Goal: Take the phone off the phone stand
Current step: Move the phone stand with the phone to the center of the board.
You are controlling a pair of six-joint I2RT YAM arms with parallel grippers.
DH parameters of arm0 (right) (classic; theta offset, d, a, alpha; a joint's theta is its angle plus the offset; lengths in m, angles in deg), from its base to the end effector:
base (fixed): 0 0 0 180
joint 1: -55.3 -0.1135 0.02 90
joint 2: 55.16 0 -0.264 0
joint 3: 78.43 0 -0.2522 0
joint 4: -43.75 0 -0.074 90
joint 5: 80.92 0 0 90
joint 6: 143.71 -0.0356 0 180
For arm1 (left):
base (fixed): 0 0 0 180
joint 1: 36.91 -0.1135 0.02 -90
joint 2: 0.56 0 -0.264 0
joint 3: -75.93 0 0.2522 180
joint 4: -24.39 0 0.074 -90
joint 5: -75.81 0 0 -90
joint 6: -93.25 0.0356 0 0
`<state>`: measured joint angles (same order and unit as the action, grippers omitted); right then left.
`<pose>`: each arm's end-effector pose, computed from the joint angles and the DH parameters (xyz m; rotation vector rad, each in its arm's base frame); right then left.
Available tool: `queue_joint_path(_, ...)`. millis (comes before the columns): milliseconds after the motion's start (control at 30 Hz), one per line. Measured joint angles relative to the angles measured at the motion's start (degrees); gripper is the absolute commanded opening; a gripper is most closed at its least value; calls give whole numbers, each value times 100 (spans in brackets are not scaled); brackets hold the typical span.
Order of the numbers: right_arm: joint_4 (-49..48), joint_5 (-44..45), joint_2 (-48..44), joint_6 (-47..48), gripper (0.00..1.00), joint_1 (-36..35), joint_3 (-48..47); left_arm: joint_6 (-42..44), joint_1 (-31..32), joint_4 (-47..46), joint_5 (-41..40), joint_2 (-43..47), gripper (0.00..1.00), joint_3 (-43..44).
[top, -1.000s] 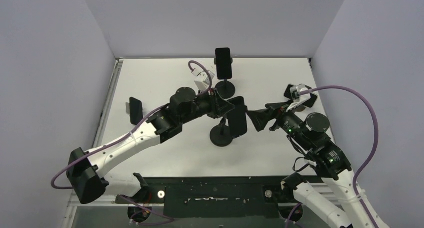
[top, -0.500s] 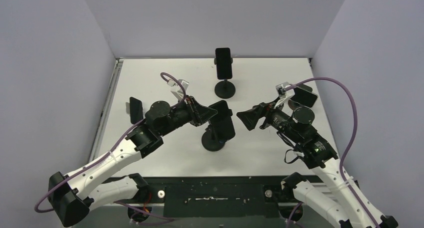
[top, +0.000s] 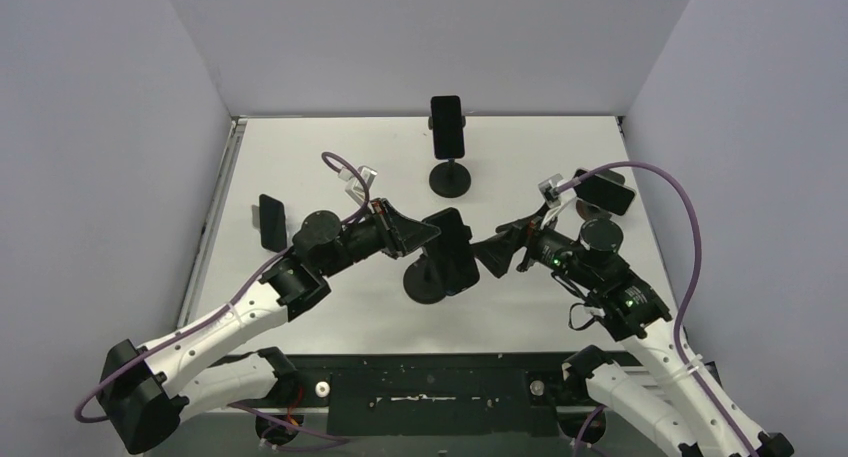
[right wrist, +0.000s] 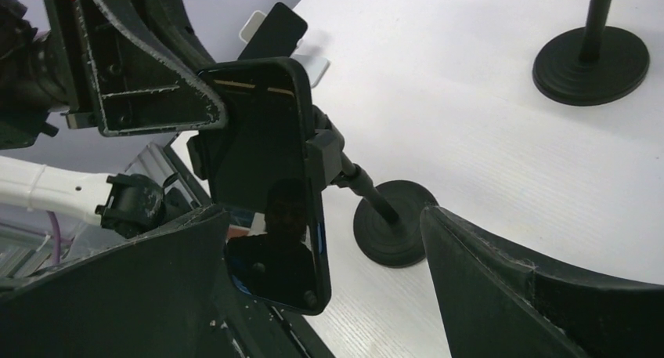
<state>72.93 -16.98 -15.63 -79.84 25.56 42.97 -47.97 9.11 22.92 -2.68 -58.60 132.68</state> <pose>0.1304 0.0925 0.3453 -0.4119 1.8169 1.0915 0.1624 -0.1786 0.3321 0.0983 1.7729 -1.4474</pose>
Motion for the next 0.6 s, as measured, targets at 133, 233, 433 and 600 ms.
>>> queue_joint_path(133,92,-249,-109,-2,100,0,83,-323,0,-269,83,-72,0,-129)
queue_joint_path(233,199,-350,-120,-9,100,0,83,-540,0,-433,116,-111,0,-203)
queue_joint_path(433,413,-376,-323,-37,100,0,90,-822,-9,-570,118,-114,0,-299)
queue_joint_path(600,586,-273,-348,-48,100,0,39,-787,-44,-566,118,-107,0,-299)
